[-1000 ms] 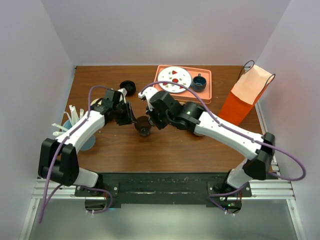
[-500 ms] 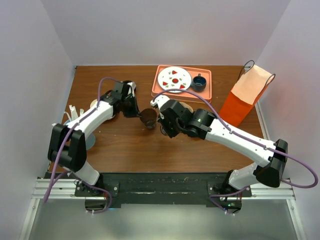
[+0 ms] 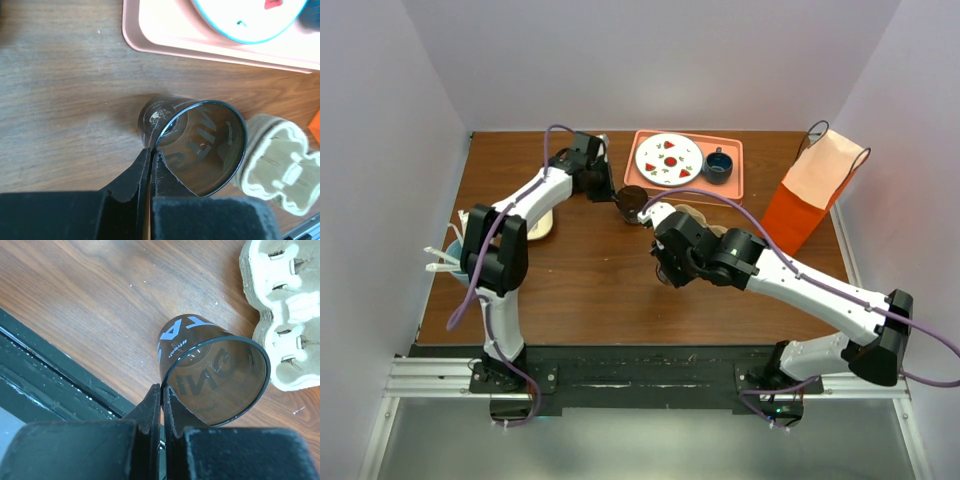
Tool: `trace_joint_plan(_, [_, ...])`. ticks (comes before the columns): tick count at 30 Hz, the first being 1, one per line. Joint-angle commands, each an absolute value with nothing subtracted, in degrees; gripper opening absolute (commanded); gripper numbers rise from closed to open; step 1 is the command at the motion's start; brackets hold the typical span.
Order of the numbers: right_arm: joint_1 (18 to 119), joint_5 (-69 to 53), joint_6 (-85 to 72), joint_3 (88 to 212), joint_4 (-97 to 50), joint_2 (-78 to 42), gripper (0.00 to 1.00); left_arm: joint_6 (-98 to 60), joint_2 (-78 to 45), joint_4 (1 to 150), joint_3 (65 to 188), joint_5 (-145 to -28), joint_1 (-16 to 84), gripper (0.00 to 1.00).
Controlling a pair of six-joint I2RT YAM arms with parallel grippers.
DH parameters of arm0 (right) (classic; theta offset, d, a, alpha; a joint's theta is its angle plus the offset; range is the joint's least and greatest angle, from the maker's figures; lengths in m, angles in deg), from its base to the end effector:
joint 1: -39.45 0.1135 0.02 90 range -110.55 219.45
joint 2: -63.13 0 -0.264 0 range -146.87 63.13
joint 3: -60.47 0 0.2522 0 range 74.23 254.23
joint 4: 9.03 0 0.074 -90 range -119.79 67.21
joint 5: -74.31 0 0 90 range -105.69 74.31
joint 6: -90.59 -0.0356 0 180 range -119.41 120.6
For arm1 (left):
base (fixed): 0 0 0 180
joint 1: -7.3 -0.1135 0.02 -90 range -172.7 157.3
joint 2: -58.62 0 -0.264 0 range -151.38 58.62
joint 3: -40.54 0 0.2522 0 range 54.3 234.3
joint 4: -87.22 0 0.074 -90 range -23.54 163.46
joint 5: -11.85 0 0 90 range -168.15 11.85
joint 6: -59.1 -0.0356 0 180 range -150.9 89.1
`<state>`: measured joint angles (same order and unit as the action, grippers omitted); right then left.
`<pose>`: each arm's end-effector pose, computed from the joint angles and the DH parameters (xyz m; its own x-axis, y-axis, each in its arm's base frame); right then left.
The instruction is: Pack the takeout coffee
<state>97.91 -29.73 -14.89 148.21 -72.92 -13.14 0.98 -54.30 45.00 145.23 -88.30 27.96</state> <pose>0.1490 0.2262 0.3341 -0.5995 -0.4818 -0.6391 -0.6116 0.7909 -0.0225 0.4112 -0.1618 0.2365 -0.8515 -0.2345 -0.4689 0.0030 0.8922 -0.4517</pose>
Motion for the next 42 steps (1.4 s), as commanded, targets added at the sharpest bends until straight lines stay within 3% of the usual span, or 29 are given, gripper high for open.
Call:
trace_joint_plan(1, [97.8, -30.3, -16.0, 147.2, -72.6, -10.9, 0.0, 1.1, -55.8, 44.8, 149.0, -87.1, 29.1, 0.02])
trace_joint_plan(7, [97.9, -31.1, -14.8, 147.4, -72.5, -12.0, 0.0, 1.3, -55.6, 43.6, 150.3, -87.4, 29.4, 0.31])
trace_joint_plan(14, [97.8, -29.1, -13.8, 150.3, -72.3, -17.3, 0.0, 2.5, -49.9, 37.8, 157.0, -87.8, 27.3, 0.82])
trace_joint_plan(17, [97.8, -28.0, -14.1, 153.3, -73.8, -22.3, 0.0, 2.8, -46.3, 33.8, 158.9, -85.5, 25.1, 0.94])
trace_joint_plan(20, [98.0, -26.9, -14.9, 158.0, -75.8, -28.2, 0.0, 2.7, -41.3, 29.8, 158.4, -78.6, 22.9, 1.0])
trace_joint_plan(29, [102.8, -30.7, -17.2, 168.9, -79.7, -44.3, 0.0, -0.8, -28.0, 24.4, 148.8, -69.0, 19.8, 1.0])
trace_joint_plan(37, [104.2, -31.5, -18.0, 169.6, -79.0, -48.1, 0.0, -1.1, -23.7, 25.1, 143.6, -67.2, 19.3, 1.0])
trace_joint_plan(42, [104.5, -31.7, -18.7, 170.4, -79.6, -47.2, 0.09, -1.1, -23.6, 25.0, 143.7, -67.8, 19.4, 1.0])
